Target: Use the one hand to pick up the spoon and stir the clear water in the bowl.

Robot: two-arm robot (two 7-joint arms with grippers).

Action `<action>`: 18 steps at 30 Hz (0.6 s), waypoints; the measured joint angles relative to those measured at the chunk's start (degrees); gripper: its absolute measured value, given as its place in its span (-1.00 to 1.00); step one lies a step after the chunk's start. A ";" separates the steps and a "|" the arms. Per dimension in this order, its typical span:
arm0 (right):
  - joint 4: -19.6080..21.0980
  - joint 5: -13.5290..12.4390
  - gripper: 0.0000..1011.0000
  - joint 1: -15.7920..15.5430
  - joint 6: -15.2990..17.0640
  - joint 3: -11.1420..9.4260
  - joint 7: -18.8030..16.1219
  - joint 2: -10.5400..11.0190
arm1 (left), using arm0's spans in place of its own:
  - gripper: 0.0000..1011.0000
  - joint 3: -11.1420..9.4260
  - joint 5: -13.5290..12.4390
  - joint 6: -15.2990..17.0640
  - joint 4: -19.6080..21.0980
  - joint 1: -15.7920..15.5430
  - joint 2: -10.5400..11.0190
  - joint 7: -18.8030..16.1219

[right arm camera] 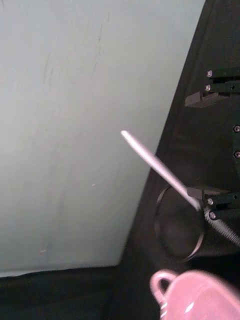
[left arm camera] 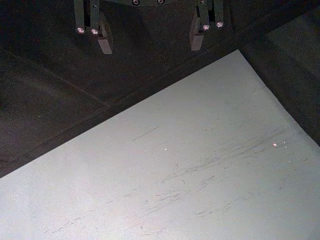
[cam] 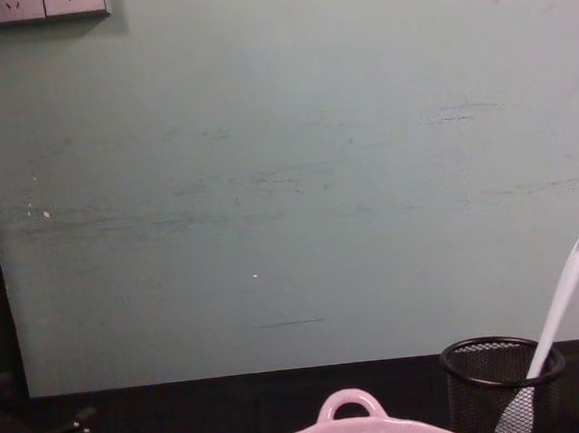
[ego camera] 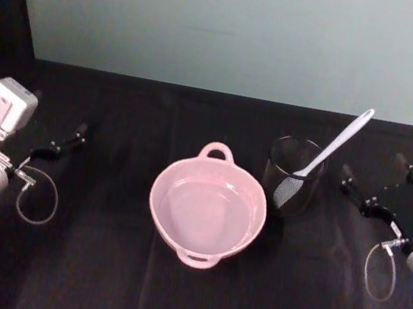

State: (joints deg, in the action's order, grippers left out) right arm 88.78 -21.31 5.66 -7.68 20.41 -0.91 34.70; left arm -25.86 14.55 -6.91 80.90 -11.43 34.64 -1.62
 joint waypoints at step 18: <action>-0.81 -21.57 0.99 0.77 5.79 -8.05 -7.34 -9.32 | 1.00 0.00 0.00 0.00 0.00 0.00 0.00 0.00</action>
State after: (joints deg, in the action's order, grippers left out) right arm 87.97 -42.87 6.43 -1.89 12.36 -8.25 25.38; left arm -25.86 14.55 -6.91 80.90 -11.43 34.65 -1.62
